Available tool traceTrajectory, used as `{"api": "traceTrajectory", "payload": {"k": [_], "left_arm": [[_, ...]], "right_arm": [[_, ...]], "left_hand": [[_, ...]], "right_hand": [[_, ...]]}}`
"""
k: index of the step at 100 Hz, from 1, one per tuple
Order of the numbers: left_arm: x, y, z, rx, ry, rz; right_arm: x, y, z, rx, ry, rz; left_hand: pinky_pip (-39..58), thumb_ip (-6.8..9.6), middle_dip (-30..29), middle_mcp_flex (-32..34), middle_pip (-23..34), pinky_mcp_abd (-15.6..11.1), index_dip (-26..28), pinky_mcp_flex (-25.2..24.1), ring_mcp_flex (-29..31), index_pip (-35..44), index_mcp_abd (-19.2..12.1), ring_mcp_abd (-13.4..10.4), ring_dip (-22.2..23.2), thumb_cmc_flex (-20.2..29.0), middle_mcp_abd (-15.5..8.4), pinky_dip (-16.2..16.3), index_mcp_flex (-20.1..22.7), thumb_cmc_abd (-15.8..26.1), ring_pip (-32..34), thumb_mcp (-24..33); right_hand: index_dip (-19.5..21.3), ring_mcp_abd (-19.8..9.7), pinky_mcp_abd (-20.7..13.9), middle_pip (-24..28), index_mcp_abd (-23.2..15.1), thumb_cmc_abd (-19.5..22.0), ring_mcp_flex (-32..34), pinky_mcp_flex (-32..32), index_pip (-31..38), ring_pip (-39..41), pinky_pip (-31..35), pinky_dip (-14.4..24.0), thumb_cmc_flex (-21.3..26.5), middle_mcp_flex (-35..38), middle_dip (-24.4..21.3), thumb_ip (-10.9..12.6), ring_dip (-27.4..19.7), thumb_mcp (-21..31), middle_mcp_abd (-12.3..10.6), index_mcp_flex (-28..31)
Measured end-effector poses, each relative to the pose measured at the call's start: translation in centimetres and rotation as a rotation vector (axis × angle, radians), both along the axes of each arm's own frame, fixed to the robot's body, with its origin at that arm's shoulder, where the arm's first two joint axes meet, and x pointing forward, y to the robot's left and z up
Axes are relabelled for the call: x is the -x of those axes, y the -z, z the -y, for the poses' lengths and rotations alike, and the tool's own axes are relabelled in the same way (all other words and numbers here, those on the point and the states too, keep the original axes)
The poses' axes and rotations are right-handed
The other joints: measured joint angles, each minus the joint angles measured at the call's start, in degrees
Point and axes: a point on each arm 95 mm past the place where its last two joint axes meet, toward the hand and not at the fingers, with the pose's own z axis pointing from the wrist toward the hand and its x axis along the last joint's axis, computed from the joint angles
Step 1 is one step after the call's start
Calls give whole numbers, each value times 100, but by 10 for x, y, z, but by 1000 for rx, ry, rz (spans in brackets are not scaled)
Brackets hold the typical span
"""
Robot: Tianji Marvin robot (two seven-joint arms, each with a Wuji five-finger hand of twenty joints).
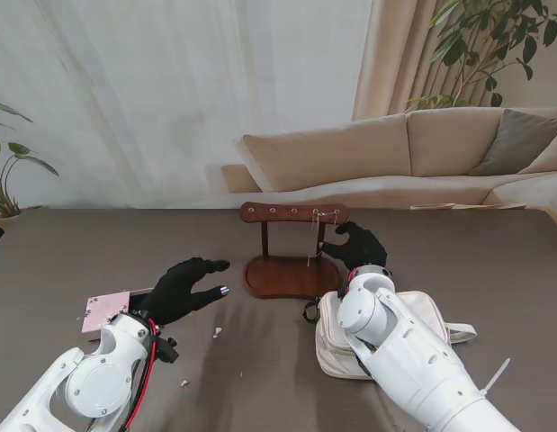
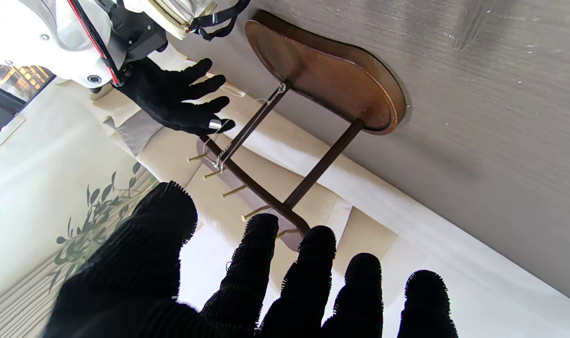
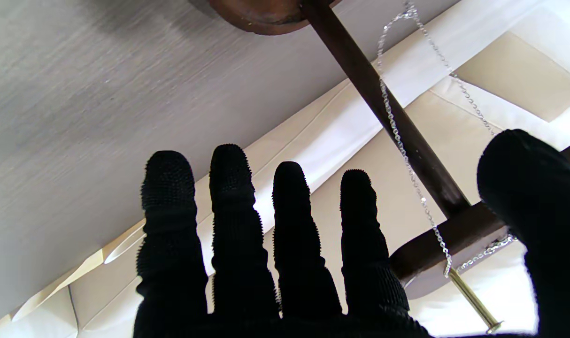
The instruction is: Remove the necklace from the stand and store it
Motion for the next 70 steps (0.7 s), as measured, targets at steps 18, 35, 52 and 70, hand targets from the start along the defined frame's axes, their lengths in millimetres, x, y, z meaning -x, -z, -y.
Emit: {"api": "traceTrajectory", "payload": {"k": [18, 35, 52, 70], "left_arm": [[-1, 0, 2, 0, 6, -7], [-2, 1, 3, -7, 11, -13], [-2, 1, 3, -10, 16, -17], [-2, 1, 3, -11, 17, -19]], "right_arm": [[-5, -1, -4, -7, 13, 4], [-8, -1, -6, -29, 44, 15], [-12, -1, -9, -58, 72, 13], [-13, -2, -12, -108, 104, 14]], "left_hand": [[0, 0, 0, 1, 0, 0, 0, 0, 1, 10, 0, 1, 1, 0, 5, 0, 3, 0, 15, -9], [0, 0, 6, 60, 0, 0, 0, 0, 3, 20, 0, 1, 1, 0, 9, 0, 23, 0, 16, -11], [0, 0, 6, 60, 0, 0, 0, 0, 3, 39, 1, 1, 1, 0, 9, -1, 71, 0, 16, -18], [0, 0, 6, 60, 0, 0, 0, 0, 4, 39, 4, 1, 1, 0, 10, -1, 75, 0, 16, -20]], "right_hand": [[0, 36, 0, 69, 157, 0, 0, 0, 75, 57, 0, -102, 0, 1, -4, -1, -7, 0, 4, -99], [0, 49, 0, 73, 144, -2, 0, 0, 199, 102, 0, -102, 18, 7, -62, -1, -7, 124, 71, -84], [0, 60, 0, 209, 63, -7, 45, 0, 373, 184, 0, -103, 149, 92, -65, -1, -7, 416, 117, 282], [13, 67, 0, 204, 7, -84, 117, 0, 457, 233, 59, -104, 421, 165, -68, -2, -8, 653, 154, 642]]}}
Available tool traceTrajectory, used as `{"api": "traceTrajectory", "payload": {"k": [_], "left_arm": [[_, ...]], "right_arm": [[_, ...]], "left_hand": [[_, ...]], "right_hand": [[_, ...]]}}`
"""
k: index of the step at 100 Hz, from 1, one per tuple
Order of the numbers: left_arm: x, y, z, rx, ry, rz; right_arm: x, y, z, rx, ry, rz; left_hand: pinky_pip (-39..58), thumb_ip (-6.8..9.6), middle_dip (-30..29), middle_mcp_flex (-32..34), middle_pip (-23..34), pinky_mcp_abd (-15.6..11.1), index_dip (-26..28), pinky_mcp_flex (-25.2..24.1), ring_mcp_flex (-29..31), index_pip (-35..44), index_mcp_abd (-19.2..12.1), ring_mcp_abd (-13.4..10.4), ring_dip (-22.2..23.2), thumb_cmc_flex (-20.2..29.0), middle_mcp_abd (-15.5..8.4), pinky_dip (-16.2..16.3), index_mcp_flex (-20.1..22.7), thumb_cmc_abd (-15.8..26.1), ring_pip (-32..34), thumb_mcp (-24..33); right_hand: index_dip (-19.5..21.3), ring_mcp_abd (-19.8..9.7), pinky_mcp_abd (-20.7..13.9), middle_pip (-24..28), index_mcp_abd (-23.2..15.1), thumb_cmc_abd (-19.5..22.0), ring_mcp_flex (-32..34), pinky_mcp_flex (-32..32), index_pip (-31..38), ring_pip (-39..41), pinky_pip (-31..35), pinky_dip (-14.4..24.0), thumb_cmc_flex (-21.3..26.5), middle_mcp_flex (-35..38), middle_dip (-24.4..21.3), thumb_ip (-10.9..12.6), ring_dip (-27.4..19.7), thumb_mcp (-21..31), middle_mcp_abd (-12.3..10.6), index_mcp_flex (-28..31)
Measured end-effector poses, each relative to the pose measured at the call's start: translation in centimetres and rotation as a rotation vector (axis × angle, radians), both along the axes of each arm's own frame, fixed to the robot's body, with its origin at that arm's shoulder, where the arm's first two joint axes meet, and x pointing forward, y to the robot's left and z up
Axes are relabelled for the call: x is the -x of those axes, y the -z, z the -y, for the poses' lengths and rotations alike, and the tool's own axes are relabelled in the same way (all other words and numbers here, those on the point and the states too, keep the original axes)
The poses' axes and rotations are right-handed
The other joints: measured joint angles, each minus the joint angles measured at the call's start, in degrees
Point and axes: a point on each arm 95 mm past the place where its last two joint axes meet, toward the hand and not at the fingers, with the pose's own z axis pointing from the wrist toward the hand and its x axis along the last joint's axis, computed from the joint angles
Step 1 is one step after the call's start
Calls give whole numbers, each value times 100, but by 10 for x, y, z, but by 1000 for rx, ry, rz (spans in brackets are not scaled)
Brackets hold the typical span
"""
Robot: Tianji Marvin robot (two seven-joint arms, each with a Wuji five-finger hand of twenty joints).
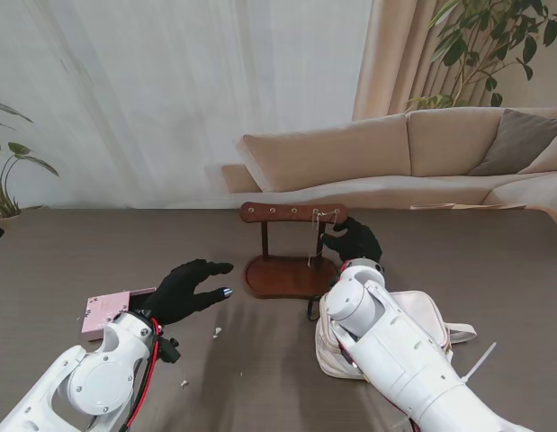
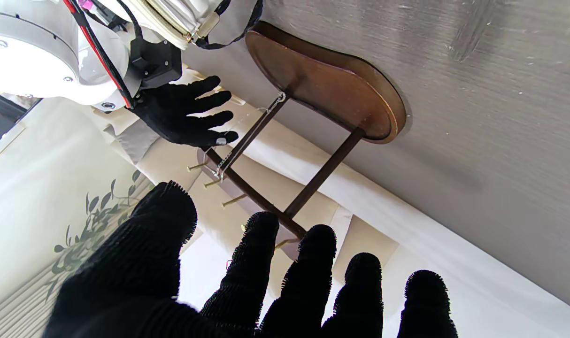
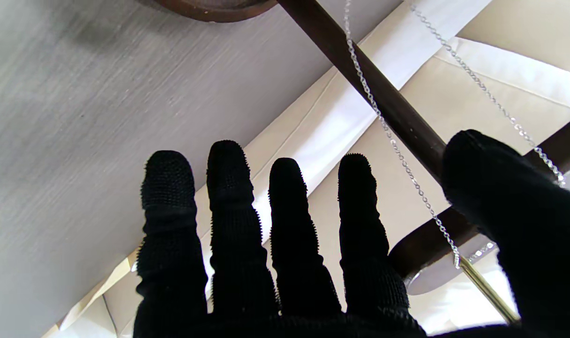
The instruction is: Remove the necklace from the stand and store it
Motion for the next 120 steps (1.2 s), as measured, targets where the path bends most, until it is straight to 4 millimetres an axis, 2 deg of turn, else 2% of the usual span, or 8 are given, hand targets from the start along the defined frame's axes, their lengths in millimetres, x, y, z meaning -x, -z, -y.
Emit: {"api": "traceTrajectory", "payload": {"k": [18, 25, 35, 44, 54, 68, 104, 120], "left_arm": [[0, 1, 0, -5, 4, -6], [0, 1, 0, -8, 6, -8], [0, 1, 1, -11, 8, -13], [0, 1, 1, -12, 11, -17], [0, 1, 1, -14, 14, -19], [0, 2, 2, -16, 18, -25], [-1, 2, 4, -16, 24, -39], [-1, 2, 4, -14, 24, -44]], "right_arm": [[-1, 0, -3, -32, 26, -4], [-2, 0, -4, -40, 33, -2], [-2, 0, -4, -51, 43, -2], [-2, 0, -5, -56, 50, 1], [-3, 0, -5, -69, 59, 1], [-3, -2, -4, -97, 79, 3], [-2, -6, -4, -136, 101, 17], [-1, -7, -5, -177, 110, 20]], "left_hand": [[0, 0, 0, 0, 0, 0, 0, 0, 0, 0, 1, 1, 0, 0, 1, 0, 5, 0, 0, -2], [0, 0, 0, 0, 0, 0, 0, 0, 0, 5, 5, 1, 0, 0, 2, 0, 60, 0, 0, -19], [0, 0, 0, 1, 0, 0, 3, 0, 0, 6, 6, 20, 0, 0, 8, 0, 70, 0, 0, -59], [0, 0, 0, 1, 0, 0, 3, 0, 0, 6, 7, 44, 0, 1, 11, 0, 70, 0, 0, -61], [0, 0, 0, 1, 0, 0, 3, 0, 0, 6, 31, 45, 0, 1, 14, 0, 70, 0, 0, -62], [0, 0, 0, 1, 0, 0, 3, 0, 0, 6, 50, 46, 0, 1, 14, 0, 70, 0, 7, -65], [0, 0, 0, 1, 0, 0, 3, 0, 0, 6, 51, 48, 0, 2, 15, 0, 70, 2, 9, -194], [0, 0, 0, 1, 0, 0, 3, 0, 0, 7, 51, 48, 0, 6, 15, 0, 70, 68, 10, -252]], "right_hand": [[87, 10, 0, 20, -11, -60, 144, 0, 186, 90, 45, -98, 125, 78, -2, 0, -1, 288, 21, 364], [117, 15, 0, 54, -61, -62, 194, 0, 259, 111, 62, -100, 330, 216, -4, -7, -2, 283, 25, 515], [-250, 19, 0, 28, -165, -62, 194, 0, 706, 169, 150, -255, 583, 225, -11, -628, -2, 391, 27, 724], [-402, 26, 0, 33, -210, -62, 255, 0, 1171, 213, 265, -260, 790, 334, -16, -865, -2, 391, 30, 793], [-469, 29, 0, 78, -303, -146, 254, 0, 1678, 240, 278, -266, 928, 364, -17, -871, -2, 530, 32, 967], [-467, 43, 0, 97, -312, -263, 344, 0, 1969, 287, 315, -281, 1130, 438, -17, -922, -2, 661, 33, 1272], [4, 70, 1, 255, -265, -242, 713, 0, 2264, 492, 502, -290, 1393, 935, -21, -975, -2, 661, 35, 1575], [257, 75, 3, 302, -57, -241, 968, 0, 2333, 548, 580, -394, 1457, 1310, 24, -977, -2, 664, 35, 1626]]}}
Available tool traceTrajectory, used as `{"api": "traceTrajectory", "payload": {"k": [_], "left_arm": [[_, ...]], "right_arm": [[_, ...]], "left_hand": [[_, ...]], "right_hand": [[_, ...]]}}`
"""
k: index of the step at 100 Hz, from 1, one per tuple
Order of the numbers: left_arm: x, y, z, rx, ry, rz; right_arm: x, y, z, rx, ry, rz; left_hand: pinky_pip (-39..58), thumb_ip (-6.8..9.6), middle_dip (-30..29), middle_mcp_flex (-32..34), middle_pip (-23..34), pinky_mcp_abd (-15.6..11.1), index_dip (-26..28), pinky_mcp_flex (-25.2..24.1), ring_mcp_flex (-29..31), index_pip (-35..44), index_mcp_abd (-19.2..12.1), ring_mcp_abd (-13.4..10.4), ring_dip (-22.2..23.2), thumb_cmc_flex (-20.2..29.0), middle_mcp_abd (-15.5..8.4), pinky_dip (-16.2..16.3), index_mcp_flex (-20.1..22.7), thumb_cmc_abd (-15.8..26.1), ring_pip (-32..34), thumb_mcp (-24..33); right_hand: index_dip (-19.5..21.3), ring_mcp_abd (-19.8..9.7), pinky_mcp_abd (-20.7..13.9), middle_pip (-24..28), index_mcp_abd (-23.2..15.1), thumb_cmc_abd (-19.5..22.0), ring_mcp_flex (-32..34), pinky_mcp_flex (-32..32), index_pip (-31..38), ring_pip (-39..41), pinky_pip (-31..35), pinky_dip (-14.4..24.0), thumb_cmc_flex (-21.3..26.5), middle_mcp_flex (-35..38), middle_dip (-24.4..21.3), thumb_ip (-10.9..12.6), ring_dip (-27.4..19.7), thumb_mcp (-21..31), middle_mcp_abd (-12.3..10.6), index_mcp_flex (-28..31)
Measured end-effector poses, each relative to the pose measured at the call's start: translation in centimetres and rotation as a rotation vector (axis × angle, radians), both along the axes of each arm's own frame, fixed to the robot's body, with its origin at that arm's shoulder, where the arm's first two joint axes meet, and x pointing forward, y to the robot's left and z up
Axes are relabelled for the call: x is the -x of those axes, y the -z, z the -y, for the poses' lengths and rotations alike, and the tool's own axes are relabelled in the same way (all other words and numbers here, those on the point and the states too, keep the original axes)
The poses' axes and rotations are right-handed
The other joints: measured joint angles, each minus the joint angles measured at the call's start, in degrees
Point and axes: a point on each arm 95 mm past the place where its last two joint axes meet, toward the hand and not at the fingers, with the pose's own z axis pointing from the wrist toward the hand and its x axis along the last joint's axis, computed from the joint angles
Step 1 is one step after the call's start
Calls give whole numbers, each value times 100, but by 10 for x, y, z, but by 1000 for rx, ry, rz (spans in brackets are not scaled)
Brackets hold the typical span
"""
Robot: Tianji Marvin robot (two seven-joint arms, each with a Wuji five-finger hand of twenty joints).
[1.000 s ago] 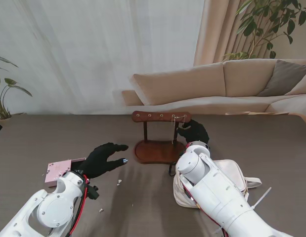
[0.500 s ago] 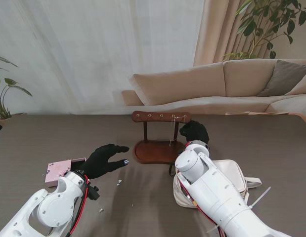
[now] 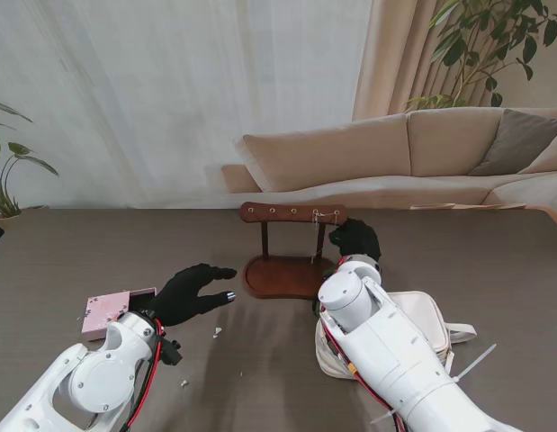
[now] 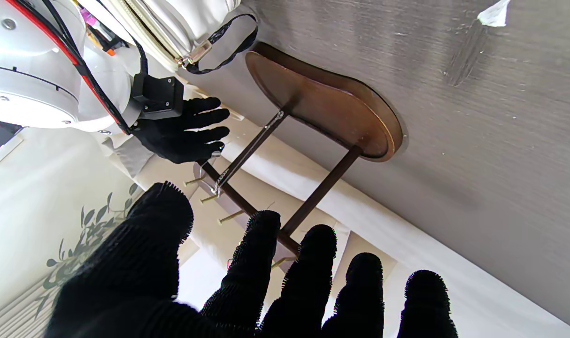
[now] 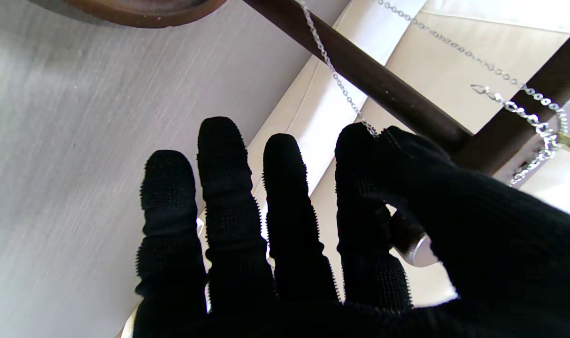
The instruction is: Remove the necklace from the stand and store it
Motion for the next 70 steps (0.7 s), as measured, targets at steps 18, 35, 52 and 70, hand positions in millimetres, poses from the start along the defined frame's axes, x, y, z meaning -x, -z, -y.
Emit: {"api": "traceTrajectory", "payload": {"k": [18, 35, 52, 70], "left_arm": [[0, 0, 0, 0, 0, -7], [0, 0, 0, 1, 2, -12], [0, 0, 1, 2, 4, -17], [0, 0, 0, 2, 5, -17]], "right_arm": [[1, -1, -1, -16, 1, 6], [4, -5, -1, -39, 2, 15], [7, -8, -1, -67, 3, 19], [8, -11, 0, -74, 5, 26]], "left_hand": [[0, 0, 0, 0, 0, 0, 0, 0, 0, 0, 1, 0, 0, 0, 1, 0, 0, 48, 0, -41], [0, 0, 0, 0, 0, 0, 0, 0, 0, 0, 6, 0, 0, 6, 2, 0, 0, 48, 0, -65], [0, 0, 0, 0, 0, 0, 0, 0, 0, 0, 7, 0, 0, 60, 5, 0, 0, 48, 0, -116], [0, 0, 0, 0, 0, 0, 0, 0, 0, 0, 7, 0, 0, 102, 7, 0, 0, 48, 0, -123]], "right_hand": [[160, 3, 4, 4, 235, 0, 224, 0, 13, 61, 90, -2, -5, 309, 139, -56, 5, 129, 0, 69], [296, 3, 4, 8, 525, 0, 348, 0, 13, 105, 149, -3, -5, 608, 199, -56, 51, 135, -8, 116], [355, 22, 8, -5, 803, 1, 592, 0, 13, 130, 241, -8, 23, 779, 213, -58, 53, 261, -10, 167], [362, 28, 9, -13, 806, 1, 641, 0, 13, 131, 262, -17, 23, 796, 250, -58, 54, 262, -11, 182]]}}
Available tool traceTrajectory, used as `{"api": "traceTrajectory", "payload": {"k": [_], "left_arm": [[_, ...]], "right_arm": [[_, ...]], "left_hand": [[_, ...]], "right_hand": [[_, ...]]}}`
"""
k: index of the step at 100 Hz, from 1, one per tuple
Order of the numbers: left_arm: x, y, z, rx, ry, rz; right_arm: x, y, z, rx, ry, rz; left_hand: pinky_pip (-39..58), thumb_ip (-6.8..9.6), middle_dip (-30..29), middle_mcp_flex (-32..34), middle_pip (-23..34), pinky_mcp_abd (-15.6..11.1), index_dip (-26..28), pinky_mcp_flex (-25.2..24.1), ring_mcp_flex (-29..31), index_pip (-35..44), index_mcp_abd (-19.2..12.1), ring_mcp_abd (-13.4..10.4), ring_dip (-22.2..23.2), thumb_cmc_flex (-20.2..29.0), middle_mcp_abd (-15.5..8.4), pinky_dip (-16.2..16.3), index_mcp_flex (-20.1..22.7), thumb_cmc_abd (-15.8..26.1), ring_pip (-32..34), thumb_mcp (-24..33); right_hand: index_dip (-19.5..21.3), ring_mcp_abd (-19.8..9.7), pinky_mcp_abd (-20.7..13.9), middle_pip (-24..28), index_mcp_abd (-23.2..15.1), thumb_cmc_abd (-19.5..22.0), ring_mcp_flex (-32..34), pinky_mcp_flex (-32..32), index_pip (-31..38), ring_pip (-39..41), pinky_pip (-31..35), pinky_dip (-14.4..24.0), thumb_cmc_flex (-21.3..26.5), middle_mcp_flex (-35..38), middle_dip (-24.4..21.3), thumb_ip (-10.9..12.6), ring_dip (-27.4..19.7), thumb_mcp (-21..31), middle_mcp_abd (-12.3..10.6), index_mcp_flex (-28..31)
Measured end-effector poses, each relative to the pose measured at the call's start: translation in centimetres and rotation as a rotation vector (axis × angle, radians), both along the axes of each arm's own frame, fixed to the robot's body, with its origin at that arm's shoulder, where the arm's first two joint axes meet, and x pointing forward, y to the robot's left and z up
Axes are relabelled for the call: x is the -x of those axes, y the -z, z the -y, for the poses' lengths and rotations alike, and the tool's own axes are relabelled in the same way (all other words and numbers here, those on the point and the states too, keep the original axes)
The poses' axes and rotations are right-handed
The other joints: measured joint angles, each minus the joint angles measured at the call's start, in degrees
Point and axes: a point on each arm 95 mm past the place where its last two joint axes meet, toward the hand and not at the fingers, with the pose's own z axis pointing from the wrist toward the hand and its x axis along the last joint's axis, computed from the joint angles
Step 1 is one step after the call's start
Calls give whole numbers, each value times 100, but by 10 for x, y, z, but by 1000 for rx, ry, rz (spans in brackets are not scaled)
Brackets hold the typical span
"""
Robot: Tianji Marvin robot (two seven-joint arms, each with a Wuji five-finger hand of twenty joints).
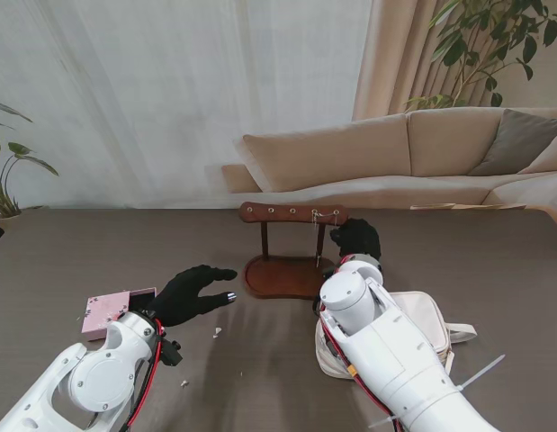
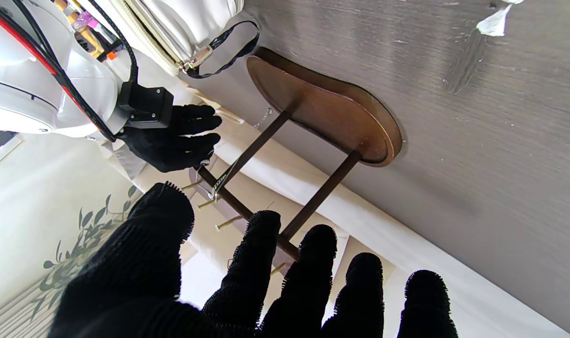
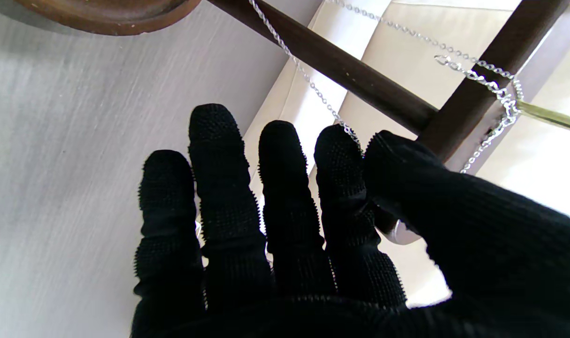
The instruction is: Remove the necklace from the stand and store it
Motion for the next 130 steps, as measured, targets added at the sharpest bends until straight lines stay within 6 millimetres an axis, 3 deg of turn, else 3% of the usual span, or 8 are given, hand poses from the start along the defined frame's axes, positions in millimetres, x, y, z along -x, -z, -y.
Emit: {"api": "traceTrajectory", "payload": {"k": [55, 86, 94, 130], "left_arm": [[0, 0, 0, -2, 6, -7], [0, 0, 0, -2, 8, -7], [0, 0, 0, -2, 8, -6], [-1, 0, 1, -2, 12, -8]], "right_arm": [[-2, 1, 2, -3, 6, -19], [-1, 3, 3, -8, 10, -35], [-1, 2, 3, -11, 15, -32], [4, -9, 2, -20, 14, -11]], "left_hand": [[0, 0, 0, 0, 0, 0, 0, 0, 0, 0, 2, 1, 51, 12, 14, 0, 0, 128, 52, -68], [0, 0, 0, 0, 0, 0, 24, 0, 0, 2, 2, 1, 51, 12, 18, 0, 61, 128, 57, -68], [0, 0, 0, 0, 0, 0, 24, 0, 0, 2, 2, 1, 51, 12, 19, 0, 61, 128, 57, -68], [0, 1, 0, 0, 0, 0, 24, 0, 0, 2, 2, 3, 52, 12, 21, 0, 61, 128, 57, -127]], "right_hand": [[1, 111, 87, -73, -195, 0, 65, 0, 0, 52, 41, -133, 67, 93, 94, -1, 74, 0, 5, 36], [0, 140, 154, -88, -157, -17, 302, 0, -5, 139, 102, -134, 63, 286, 103, -4, 125, 47, 8, 149], [-1, 144, 156, -130, -101, -29, 360, 0, -7, 149, 105, -135, 104, 286, 103, -98, 128, 123, 9, 164], [-1, 197, 328, -143, -32, -37, 556, 1, -7, 234, 194, -142, 104, 388, 107, -98, 138, 124, 53, 201]]}}
